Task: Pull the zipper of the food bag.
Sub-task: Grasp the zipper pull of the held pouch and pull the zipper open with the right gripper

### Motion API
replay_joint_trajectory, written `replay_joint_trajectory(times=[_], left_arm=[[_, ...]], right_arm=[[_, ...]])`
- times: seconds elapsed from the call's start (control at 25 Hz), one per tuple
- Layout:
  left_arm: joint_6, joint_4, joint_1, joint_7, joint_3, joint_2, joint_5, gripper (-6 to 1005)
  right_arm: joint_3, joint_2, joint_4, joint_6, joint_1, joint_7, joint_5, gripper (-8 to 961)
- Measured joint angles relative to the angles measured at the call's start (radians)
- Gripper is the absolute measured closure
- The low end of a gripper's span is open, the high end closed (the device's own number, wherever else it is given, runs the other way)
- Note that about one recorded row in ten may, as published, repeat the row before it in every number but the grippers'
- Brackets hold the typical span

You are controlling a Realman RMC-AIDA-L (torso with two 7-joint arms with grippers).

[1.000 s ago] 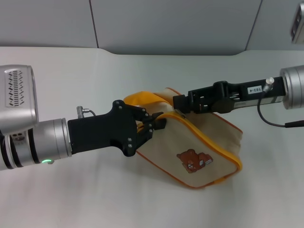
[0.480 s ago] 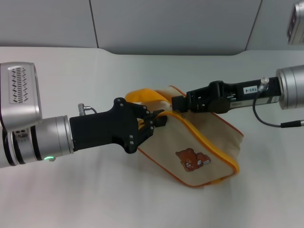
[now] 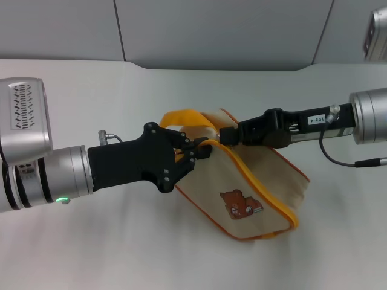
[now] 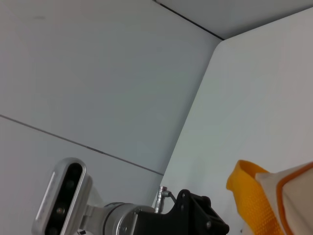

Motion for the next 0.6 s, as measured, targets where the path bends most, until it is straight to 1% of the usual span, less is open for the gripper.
replay_joint_trajectory(times=[0.24, 0.48, 0.6], left_arm=[[-0.002, -0.002, 0.002, 0.005, 0.000, 0.000, 0.000, 942], [-0.003, -0.001, 0.009, 0.005, -0.001, 0.001, -0.001, 942], [-0.003, -0.001, 0.012, 0.006, -0.003, 0.002, -0.001, 942]], right_arm=[[0.005, 0.009, -0.008, 0.001, -0.010, -0.055, 0.001, 837], [0.007, 0.010, -0.009, 0.001, -0.012, -0.075, 0.003, 870], [0.007, 0.010, -0.010, 0.002, -0.014, -0.084, 0.004, 871]])
